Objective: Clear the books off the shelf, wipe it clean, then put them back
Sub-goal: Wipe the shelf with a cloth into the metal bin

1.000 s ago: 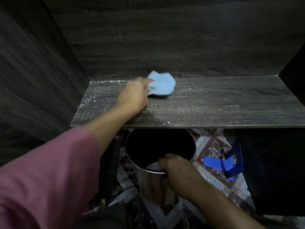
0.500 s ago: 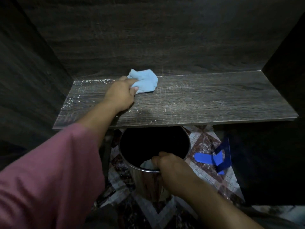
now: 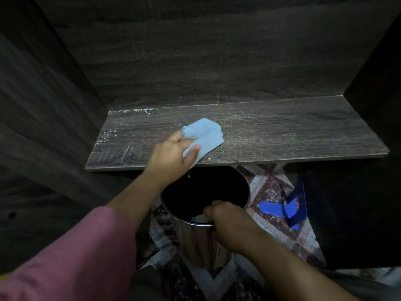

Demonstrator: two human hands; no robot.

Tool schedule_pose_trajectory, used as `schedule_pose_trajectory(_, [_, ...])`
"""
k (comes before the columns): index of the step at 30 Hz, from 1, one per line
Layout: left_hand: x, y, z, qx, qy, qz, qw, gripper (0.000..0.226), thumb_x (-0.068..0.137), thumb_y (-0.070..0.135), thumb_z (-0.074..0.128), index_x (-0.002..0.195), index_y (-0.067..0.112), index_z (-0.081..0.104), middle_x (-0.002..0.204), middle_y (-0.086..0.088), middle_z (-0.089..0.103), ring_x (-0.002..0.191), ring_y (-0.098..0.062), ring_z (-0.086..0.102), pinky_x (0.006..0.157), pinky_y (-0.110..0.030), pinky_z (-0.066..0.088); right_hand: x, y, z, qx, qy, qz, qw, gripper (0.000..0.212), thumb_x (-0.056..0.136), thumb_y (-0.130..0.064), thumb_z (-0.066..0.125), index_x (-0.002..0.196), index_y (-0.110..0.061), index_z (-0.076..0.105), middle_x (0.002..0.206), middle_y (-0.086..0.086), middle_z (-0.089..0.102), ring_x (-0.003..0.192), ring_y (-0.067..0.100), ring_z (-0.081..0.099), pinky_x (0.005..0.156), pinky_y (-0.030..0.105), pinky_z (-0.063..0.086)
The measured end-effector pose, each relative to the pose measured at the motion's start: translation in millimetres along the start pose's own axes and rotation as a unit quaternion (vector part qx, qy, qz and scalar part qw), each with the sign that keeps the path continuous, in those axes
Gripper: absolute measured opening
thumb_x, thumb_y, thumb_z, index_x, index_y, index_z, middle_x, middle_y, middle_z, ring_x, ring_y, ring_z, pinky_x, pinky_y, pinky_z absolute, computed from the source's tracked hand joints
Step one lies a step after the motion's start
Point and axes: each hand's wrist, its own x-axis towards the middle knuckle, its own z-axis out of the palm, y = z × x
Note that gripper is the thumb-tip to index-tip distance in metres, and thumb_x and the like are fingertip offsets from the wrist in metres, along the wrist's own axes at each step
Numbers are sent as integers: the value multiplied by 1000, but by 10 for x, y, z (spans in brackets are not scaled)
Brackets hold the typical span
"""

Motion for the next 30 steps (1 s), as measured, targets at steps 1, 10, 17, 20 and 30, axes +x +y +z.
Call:
schedule_pose_trajectory(1, [-24,29,18,-5,4,-2,1000,40,94,45,41,116,25,69,108,-4,59,93,-27,62,70,-30,39,-3,0,-10,-8,1,0,1000,24,82,-4,55,104,-10,62,108,11,56,102,33,59,74,31,44])
schedule_pose_trajectory(10, [-220,234,-18,-52,-45,79,995,58,89,53,27,117,21,67,121,-4,62,103,-27,62,82,-32,48,-45,18,-78,-21,-6,-3,1000,25,82,-2,52,105,-8,62,109,12,56,104,32,58,79,33,46])
schedule_pose_trajectory(17, [114,88,-431,-67,30,78,994,41,93,42,40,85,12,68,79,3,42,78,-29,58,67,-31,39,-81,7,-102,-21,-5,1,1000,25,82,-1,51,103,-8,62,108,12,57,101,33,59,77,34,46])
schedule_pose_trajectory(20, [416,21,-426,-50,73,59,994,36,95,36,42,94,11,68,85,-7,50,82,-31,56,69,-34,41,-75,41,-102,-19,-5,0,1000,23,81,1,50,99,-8,61,107,12,57,100,34,59,74,33,45])
schedule_pose_trajectory(30, [1178,-47,184,86,65,110,988,32,89,18,62,119,7,59,120,-21,51,105,-40,48,83,-53,48,-10,88,-150,-28,9,11,1000,21,82,0,53,101,-9,59,108,11,56,101,33,59,67,28,34])
